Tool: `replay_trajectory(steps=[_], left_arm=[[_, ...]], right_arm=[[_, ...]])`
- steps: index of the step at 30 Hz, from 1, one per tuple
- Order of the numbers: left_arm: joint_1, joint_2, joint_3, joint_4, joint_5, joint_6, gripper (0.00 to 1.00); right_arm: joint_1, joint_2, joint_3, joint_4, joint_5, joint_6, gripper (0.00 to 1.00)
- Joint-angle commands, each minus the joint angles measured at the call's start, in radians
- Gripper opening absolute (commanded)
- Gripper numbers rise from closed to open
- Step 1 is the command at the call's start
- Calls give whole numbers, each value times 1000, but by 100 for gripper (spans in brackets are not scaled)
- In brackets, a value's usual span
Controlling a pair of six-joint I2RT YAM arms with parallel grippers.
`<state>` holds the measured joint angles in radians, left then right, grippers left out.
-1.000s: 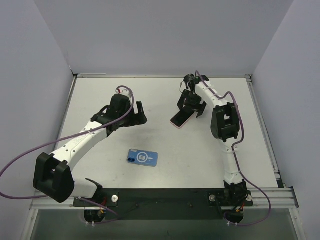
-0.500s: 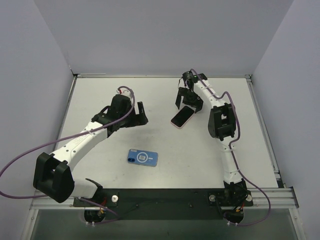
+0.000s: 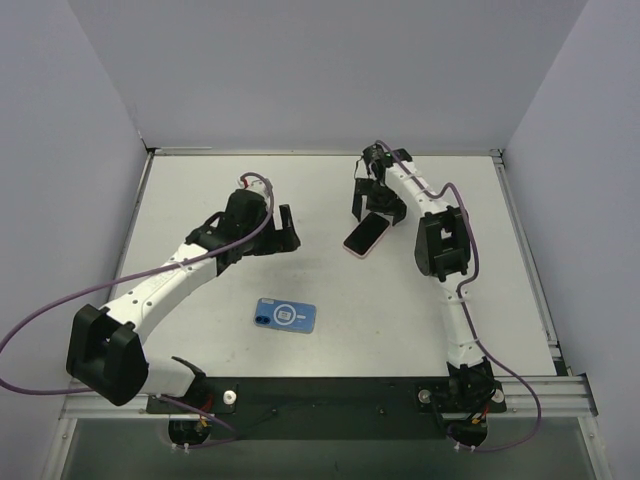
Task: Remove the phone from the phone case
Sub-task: Pick up the phone at the center of the board.
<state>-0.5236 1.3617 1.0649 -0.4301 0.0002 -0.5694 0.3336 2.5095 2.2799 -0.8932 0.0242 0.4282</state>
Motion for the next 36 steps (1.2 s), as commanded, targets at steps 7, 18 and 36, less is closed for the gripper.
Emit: replay_trajectory(steps=[7, 18, 36], left_arm=[[-117, 181, 141, 36, -29, -43, 95], [-174, 238, 184, 30, -25, -47, 96], [-136, 189, 158, 5, -8, -84, 96]], right_arm=[[-45, -190, -322, -32, 108, 3, 100], [-68, -400, -713, 175, -138, -8, 100], [-1, -541, -1010, 353, -44, 6, 46]])
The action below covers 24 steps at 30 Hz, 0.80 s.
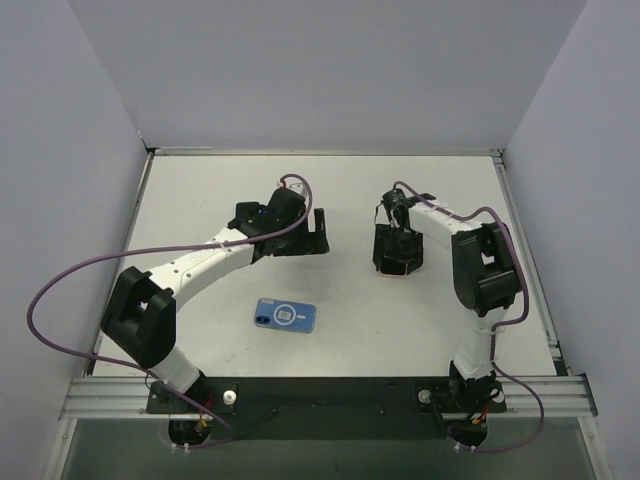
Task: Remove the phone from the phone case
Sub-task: Pick up the phone at the center of the board.
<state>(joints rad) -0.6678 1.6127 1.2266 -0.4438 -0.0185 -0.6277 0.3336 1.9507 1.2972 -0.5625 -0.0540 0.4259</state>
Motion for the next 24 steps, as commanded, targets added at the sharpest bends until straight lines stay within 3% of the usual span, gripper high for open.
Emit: replay_trajectory(steps=[1, 2, 7, 9, 12, 16, 19, 24], left_arm=[[8, -63, -4, 22, 8, -26, 96], [8, -65, -4, 19, 3, -24, 96], [33, -51, 14, -30, -28, -39, 96], [88, -47, 7, -18, 109, -99, 95], [148, -14, -16, 31, 256, -157, 95], [149, 19, -29, 146, 376, -216, 95], [149, 50, -76, 267, 475, -302, 93], [149, 164, -98, 324, 575, -368, 91]], right_arm=[[-1, 8, -21, 23, 36, 8, 39], [-1, 2, -16, 26, 33, 5, 28], [12, -117, -41, 68, -43, -10, 10], [31, -165, -71, 90, -82, -12, 0], [76, -252, -107, 122, -154, -19, 0], [171, -341, -159, 135, -187, -24, 0], [219, -377, -206, 174, -205, -1, 0], [251, -383, -240, 237, -214, 36, 0]])
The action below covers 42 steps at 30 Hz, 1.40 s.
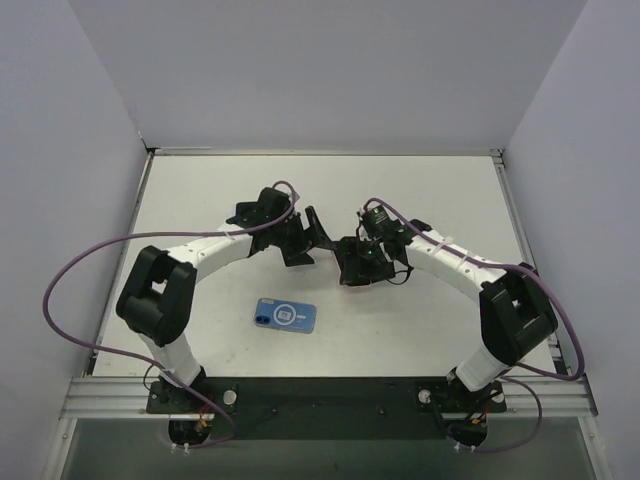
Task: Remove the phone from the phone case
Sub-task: Pick up the phone at the center of the board.
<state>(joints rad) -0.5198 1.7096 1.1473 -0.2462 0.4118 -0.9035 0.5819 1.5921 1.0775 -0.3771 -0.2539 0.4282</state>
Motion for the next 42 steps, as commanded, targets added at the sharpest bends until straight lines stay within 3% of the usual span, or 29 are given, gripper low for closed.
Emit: replay_trajectory(steps=[1, 12, 16, 25, 28, 32, 33, 34, 35, 38, 40, 42], left_arm=[[0, 73, -41, 174, 157, -106, 91], [-17, 110, -112, 312, 186, -193, 81], [-19, 116, -135, 390, 203, -229, 72], [-25, 119, -150, 400, 193, -227, 54], [-25, 136, -153, 421, 194, -233, 45], [-25, 166, -152, 459, 214, -252, 23], [-25, 168, -152, 461, 217, -255, 13], [-23, 170, -150, 464, 220, -255, 4], [-22, 168, -147, 467, 229, -255, 0], [0, 142, -149, 473, 240, -255, 0], [24, 102, -159, 475, 242, -252, 0], [44, 70, -176, 498, 251, -247, 0]], right_arm=[[19, -29, -21, 55, -13, 37, 0], [81, -61, -47, 115, -18, 78, 0], [91, -72, -63, 136, -24, 95, 0], [114, -87, -76, 158, -36, 110, 0], [124, -89, -80, 164, -30, 115, 0], [128, -96, -82, 164, -35, 121, 0], [127, -99, -82, 162, -31, 124, 0], [127, -107, -74, 150, -28, 126, 9], [122, -112, -71, 141, -25, 127, 49], [102, -152, -57, 115, -25, 144, 93], [70, -210, -59, 109, -42, 153, 100], [35, -251, -68, 107, -67, 167, 100]])
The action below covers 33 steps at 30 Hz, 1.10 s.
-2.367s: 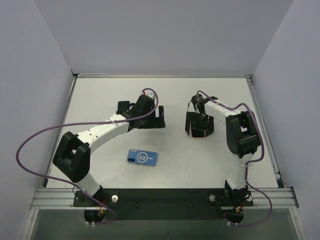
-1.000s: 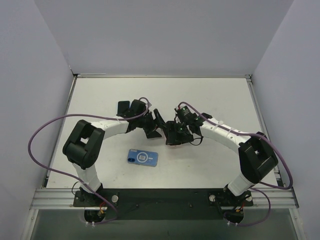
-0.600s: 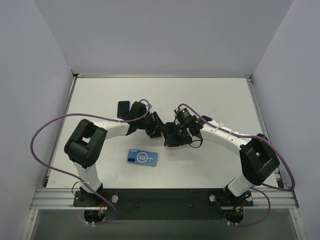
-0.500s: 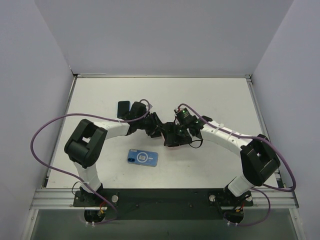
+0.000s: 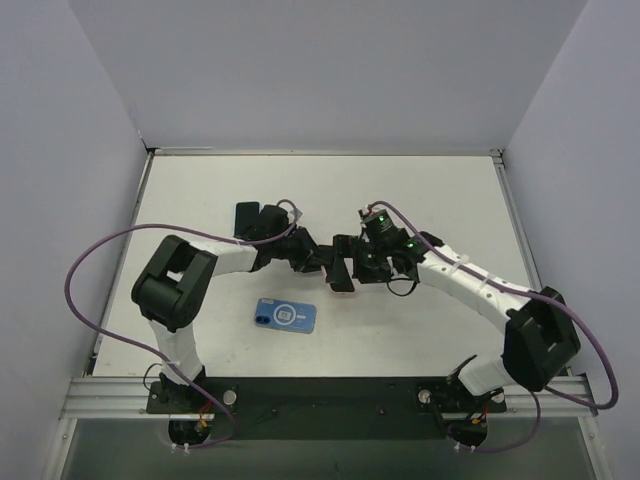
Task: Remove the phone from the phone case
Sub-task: Pick up the phone at the center of the board, then remove the phone case from the phone.
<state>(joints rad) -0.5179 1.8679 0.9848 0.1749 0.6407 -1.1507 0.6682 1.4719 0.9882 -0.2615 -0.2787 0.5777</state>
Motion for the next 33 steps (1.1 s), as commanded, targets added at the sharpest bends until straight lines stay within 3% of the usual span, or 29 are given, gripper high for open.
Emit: replay_trajectory(steps=[1, 6, 9, 13, 25, 27, 29, 31, 33], left_arm=[[59, -104, -21, 96, 28, -4, 0], [91, -206, -64, 273, 73, -55, 0], [101, -239, -67, 371, 100, -99, 0], [102, -263, -69, 474, 111, -167, 0], [102, -243, -115, 699, 85, -340, 0], [101, -245, -114, 721, 82, -357, 0], [101, -245, -112, 727, 80, -368, 0], [102, -246, -106, 732, 83, -371, 0], [104, -240, -80, 686, 106, -363, 0]], right_arm=[[-96, -168, 17, -7, -77, 24, 100], [-220, -248, -31, 37, -217, 102, 100], [-260, -272, -81, 151, -325, 199, 98], [-265, -269, -141, 377, -402, 344, 79], [-271, -133, -240, 832, -470, 663, 38], [-271, -113, -260, 878, -471, 711, 32], [-271, -101, -269, 936, -478, 750, 19], [-269, -87, -269, 961, -476, 764, 0], [-266, -85, -261, 940, -465, 754, 0]])
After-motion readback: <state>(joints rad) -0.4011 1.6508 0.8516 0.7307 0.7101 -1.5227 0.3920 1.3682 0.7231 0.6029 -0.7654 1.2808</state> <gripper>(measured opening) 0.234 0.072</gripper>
